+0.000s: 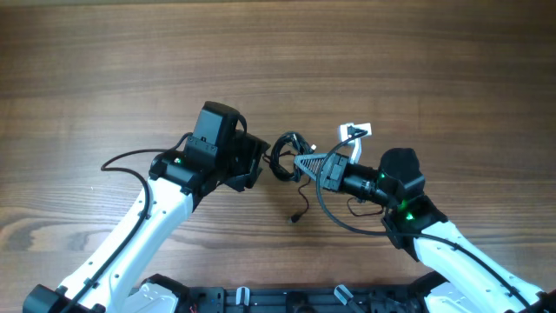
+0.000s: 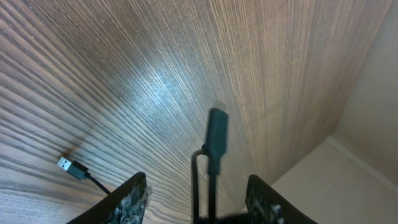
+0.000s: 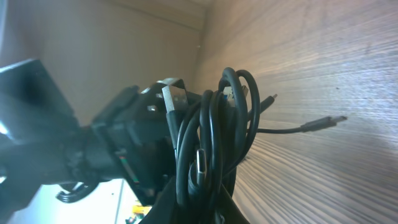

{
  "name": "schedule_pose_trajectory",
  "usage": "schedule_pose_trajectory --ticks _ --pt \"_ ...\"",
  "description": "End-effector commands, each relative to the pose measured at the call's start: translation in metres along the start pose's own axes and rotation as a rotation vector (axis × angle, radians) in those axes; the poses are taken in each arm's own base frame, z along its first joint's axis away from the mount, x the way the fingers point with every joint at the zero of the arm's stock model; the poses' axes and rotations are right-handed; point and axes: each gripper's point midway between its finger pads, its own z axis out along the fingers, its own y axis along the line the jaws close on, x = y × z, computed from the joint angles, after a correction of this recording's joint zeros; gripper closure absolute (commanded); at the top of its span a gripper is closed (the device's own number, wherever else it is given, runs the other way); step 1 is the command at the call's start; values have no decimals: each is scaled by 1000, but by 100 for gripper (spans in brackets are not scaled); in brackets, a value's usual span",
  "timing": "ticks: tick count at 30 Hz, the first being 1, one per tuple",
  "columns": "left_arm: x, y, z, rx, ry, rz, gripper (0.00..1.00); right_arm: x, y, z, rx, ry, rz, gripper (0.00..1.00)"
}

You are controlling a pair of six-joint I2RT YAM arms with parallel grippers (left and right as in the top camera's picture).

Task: Untangle cables

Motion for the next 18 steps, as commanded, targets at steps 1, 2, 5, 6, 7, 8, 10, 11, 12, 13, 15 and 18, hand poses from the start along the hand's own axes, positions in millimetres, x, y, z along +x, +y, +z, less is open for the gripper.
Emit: schedule_pose_trajectory --ticks 1,2,5,6,7,8,10,11,12,13,15,18 --pt "1 -2 3 -3 -9 -13 47 -4 15 1 -49 2 25 95" --pt "2 -2 3 -4 -7 -26 44 -5 16 1 -55 2 27 95" --pt "3 -1 3 -5 -11 -62 45 -5 17 1 -58 3 33 95" --pt "1 -2 3 -4 -24 -62 51 -3 17 1 -61 10 33 95" --pt "-1 -2 3 -3 -35 -62 59 -2 18 1 -63 16 32 95" --pt "-2 -2 3 -2 -40 -62 62 -1 18 1 -66 23 33 96" --pt "-2 -3 3 3 -41 -61 69 0 19 1 -68 30 32 95" --pt "-2 -4 3 8 -41 -61 72 1 19 0 -70 33 33 95" --pt "-2 -5 3 11 -40 -63 73 1 19 0 -70 33 33 96" --pt "-2 -6 3 14 -40 -74 75 1 19 0 -70 33 32 95" --pt "-2 -6 3 16 -39 -103 78 1 19 0 -70 33 32 95" --pt "-2 -6 3 16 -40 -108 93 1 19 0 -70 33 33 95"
